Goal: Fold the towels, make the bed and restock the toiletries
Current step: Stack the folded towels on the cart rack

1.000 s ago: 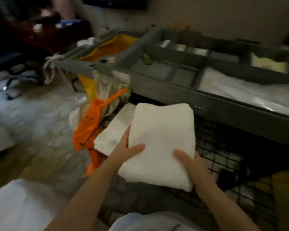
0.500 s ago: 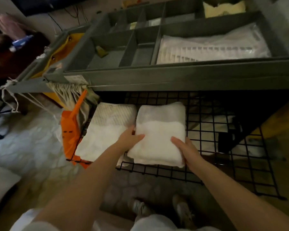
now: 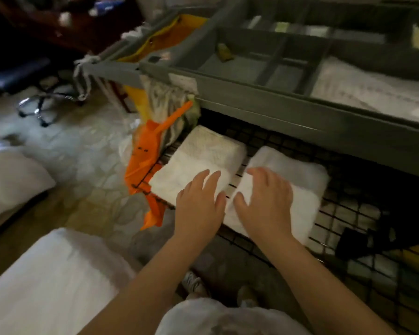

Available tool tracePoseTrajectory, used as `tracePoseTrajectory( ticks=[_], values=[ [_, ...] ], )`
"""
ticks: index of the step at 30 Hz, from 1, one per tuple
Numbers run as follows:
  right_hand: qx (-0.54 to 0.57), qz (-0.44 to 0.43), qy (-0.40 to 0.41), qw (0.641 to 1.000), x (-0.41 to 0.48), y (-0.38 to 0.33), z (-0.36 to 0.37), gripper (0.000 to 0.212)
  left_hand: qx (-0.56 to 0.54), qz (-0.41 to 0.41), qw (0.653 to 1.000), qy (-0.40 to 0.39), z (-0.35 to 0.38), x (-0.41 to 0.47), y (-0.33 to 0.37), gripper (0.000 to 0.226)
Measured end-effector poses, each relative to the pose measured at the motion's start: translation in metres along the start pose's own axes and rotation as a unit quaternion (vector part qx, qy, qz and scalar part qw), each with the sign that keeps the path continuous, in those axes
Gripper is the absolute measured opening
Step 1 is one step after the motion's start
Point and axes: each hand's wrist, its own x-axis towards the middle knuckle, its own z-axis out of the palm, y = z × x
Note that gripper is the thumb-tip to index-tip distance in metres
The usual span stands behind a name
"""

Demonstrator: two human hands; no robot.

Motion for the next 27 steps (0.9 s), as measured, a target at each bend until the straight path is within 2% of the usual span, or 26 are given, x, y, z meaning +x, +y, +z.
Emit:
tracePoseTrajectory(
  ticks=[2,5,9,11,15,18,20,24,26,27],
  values=[
    [-0.010,-0.115,-0.023,0.993,0.005,-0.051,0.014,0.042,0.001,-0.020,0.998,0.061,-0.031,-0.008,-0.029,0.052],
    [-0.010,-0.234,-0.073,0.969,-0.001,-0.129,0.047,0.035,0.013,-0.106,0.983,0.149,-0.079,-0.032,-0.082,0.045],
    [-0.020,-0.369,-0.206,0.906,-0.028,-0.223,0.113,0.039,0.028,-0.281,0.925,0.252,-0.115,-0.092,-0.165,0.042],
    [-0.040,-0.440,-0.270,0.856,-0.055,-0.270,0.153,0.038,0.033,-0.388,0.871,0.300,-0.124,-0.135,-0.209,0.037],
    [-0.052,-0.514,-0.383,0.766,-0.122,-0.339,0.235,0.034,0.044,-0.602,0.716,0.351,-0.138,-0.235,-0.286,0.045],
    [-0.068,-0.548,-0.444,0.705,-0.173,-0.365,0.309,0.031,0.075,-0.674,0.635,0.370,-0.122,-0.323,-0.334,0.045],
    [-0.092,-0.554,-0.484,0.671,-0.203,-0.373,0.361,0.031,0.071,-0.734,0.578,0.350,-0.099,-0.373,-0.355,0.049],
    [-0.177,-0.582,-0.531,0.590,-0.263,-0.372,0.462,0.041,-0.001,-0.843,0.440,0.310,-0.049,-0.446,-0.385,0.068],
    [-0.210,-0.589,-0.548,0.555,-0.291,-0.363,0.505,0.051,-0.071,-0.868,0.373,0.319,-0.025,-0.471,-0.399,0.078],
    [-0.218,-0.582,-0.564,0.544,-0.303,-0.357,0.525,0.058,-0.104,-0.868,0.354,0.332,-0.013,-0.479,-0.406,0.082]
  ],
)
